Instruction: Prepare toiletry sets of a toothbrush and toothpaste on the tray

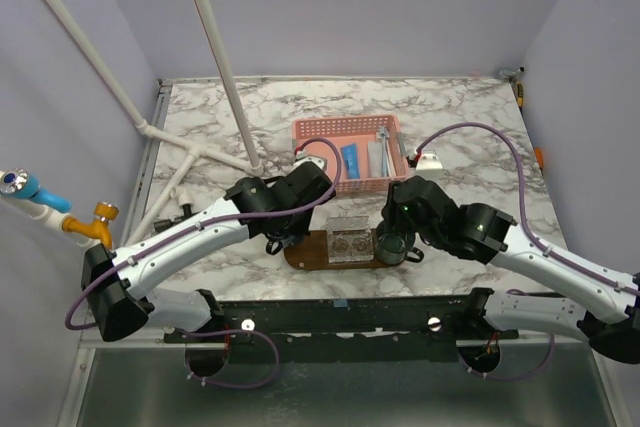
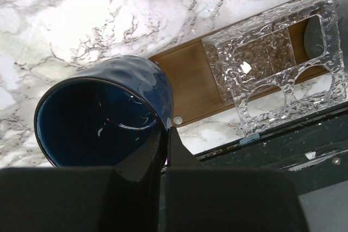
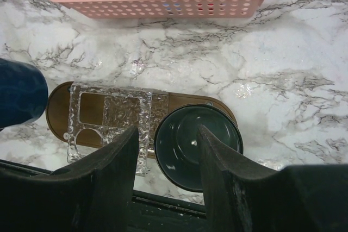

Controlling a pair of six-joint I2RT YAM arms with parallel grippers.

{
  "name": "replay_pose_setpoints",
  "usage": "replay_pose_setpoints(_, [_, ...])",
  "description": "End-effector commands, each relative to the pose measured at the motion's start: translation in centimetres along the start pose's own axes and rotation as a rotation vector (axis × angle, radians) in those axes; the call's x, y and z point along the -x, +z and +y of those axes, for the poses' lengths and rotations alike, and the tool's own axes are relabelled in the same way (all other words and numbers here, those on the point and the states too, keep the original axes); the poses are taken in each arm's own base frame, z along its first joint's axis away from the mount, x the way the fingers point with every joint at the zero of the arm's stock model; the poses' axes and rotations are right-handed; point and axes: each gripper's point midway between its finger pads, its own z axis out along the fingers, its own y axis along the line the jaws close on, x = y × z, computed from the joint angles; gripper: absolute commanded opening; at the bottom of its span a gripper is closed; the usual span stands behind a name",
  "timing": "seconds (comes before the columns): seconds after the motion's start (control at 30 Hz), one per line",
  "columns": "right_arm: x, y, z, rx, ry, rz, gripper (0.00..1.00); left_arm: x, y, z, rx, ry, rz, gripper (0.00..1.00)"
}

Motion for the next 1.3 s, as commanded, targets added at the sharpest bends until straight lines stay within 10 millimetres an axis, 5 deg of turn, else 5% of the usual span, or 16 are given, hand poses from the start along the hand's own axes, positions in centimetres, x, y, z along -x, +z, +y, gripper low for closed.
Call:
replay_pose_setpoints(0.0, [-0.5,0.2,-0.5,-0.034,-0.002,0.009,0.50,0.8,-0.4,-1.5,-0.050,-0.042,-0.055,0.00])
replay_pose_setpoints(0.53, [-1.1,0.3,-0.9,-0.037,0.011,0.013,0.50,-1.4,2.0,-4.8,-0.047,0.015,0.025,0.00])
replay_pose_setpoints(1.27, [-2.0,0.7,-1.1,-0.037,0.017,0.025,0.50,-3.9,3.0,-5.2,-0.033,0.025,0.082,0.00])
